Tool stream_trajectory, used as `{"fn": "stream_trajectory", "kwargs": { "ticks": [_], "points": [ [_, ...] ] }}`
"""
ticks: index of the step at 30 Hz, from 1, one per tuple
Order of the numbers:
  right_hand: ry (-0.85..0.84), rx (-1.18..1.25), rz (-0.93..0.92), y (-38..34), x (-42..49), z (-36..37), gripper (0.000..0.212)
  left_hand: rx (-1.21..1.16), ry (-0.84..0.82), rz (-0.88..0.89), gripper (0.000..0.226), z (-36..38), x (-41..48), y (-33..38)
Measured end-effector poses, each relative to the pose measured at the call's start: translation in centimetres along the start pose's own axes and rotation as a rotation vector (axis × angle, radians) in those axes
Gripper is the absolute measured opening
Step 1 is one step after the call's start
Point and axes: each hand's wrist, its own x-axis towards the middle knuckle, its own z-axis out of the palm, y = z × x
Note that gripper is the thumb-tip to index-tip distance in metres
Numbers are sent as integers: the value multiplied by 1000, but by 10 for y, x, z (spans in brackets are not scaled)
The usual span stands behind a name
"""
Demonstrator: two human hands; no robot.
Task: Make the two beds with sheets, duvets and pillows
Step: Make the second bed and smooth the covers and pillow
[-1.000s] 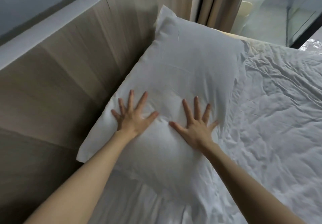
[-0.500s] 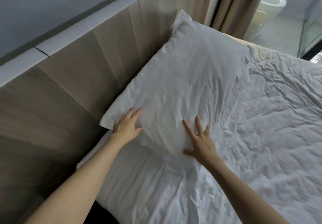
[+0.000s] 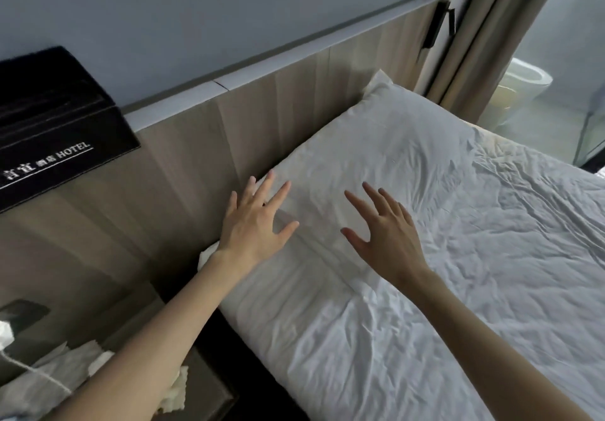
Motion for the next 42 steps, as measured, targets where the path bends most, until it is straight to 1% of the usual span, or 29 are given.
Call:
{"fn": "stream_trajectory", "kwargs": {
  "ticks": [4, 6, 8, 10, 14, 21, 25, 28, 30, 35, 38, 42],
  "points": [
    [27, 8, -87, -46, -41, -25, 64, 13, 122, -34, 71, -44, -75, 0],
    [55, 55, -136, -67, -60, -34, 61, 26, 168, -54, 68, -64, -114, 0],
    [104, 133, -214, -89, -77, -43, 56, 70, 220, -78, 65, -82, -154, -2],
    [149, 162, -312, -113, -91, -49, 52, 126, 247, -113, 63, -97, -191, -6],
    [204, 106, -543, -155, -108, -53, 47, 188, 283, -245, 66, -118, -261, -18],
    [192, 186, -826, -211, -142, -53, 49, 268, 341, -522, 63, -131, -371, -11],
    [133, 280, -964, -230, -178, -56, 49, 341, 401, -691, 61, -130, -437, 24],
    [75, 388, -1056, -239, -214, -59, 50, 368, 404, -837, 62, -128, -491, 60],
    [37, 473, -1124, -248, -243, -60, 48, 395, 407, -957, 60, -129, -530, 88],
    [-73, 593, -1315, -281, -325, -64, 51, 468, 409, -1243, 64, -129, -637, 167],
    [-135, 670, -1441, -307, -380, -66, 48, 481, 417, -1427, 65, -128, -699, 212],
    [-287, 688, -1608, -339, -459, -73, 46, 479, 458, -1648, 60, -115, -780, 271]
  ]
}}
